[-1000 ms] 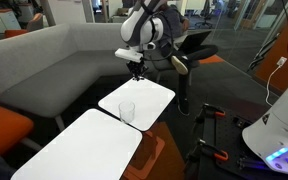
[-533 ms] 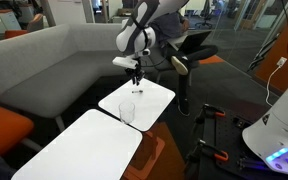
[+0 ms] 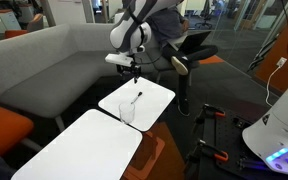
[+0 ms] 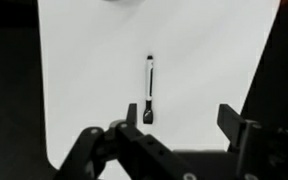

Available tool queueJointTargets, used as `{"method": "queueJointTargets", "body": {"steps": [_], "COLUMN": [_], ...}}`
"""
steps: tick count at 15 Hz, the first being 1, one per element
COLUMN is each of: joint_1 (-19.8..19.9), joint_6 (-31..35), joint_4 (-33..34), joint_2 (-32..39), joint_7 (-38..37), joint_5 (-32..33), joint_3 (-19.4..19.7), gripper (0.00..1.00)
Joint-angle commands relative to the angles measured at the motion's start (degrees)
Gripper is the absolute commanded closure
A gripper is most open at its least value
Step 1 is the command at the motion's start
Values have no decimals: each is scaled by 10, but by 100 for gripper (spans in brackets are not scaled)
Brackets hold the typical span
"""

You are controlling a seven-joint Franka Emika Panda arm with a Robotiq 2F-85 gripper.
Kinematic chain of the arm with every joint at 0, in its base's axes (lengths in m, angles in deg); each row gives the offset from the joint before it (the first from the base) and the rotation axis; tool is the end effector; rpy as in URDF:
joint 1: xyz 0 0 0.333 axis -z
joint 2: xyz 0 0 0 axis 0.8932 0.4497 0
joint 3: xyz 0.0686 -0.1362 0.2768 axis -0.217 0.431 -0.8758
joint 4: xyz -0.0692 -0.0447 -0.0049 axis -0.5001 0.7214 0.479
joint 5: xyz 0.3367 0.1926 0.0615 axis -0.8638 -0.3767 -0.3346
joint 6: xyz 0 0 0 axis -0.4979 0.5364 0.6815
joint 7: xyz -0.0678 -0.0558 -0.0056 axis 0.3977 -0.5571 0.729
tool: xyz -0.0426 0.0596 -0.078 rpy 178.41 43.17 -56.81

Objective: Remove the pen from the cup and put it on the table

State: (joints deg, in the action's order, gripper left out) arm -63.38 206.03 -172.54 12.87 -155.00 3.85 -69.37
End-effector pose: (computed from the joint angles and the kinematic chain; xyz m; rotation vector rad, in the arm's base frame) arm 0.6366 -0.1412 0.1555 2.1566 -2.2182 -0.0515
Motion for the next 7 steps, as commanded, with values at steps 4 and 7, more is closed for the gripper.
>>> {"method": "queueJointTargets", "body": {"steps": [4,7], "joint_1": [2,-37], "joint_6": [16,1], "joint_4": [-124,-171], "joint_2": [-141,-197], "joint_7": [114,71], "joint_5": [-15,48], "joint_3": [-47,-21], "gripper": [0,0]}}
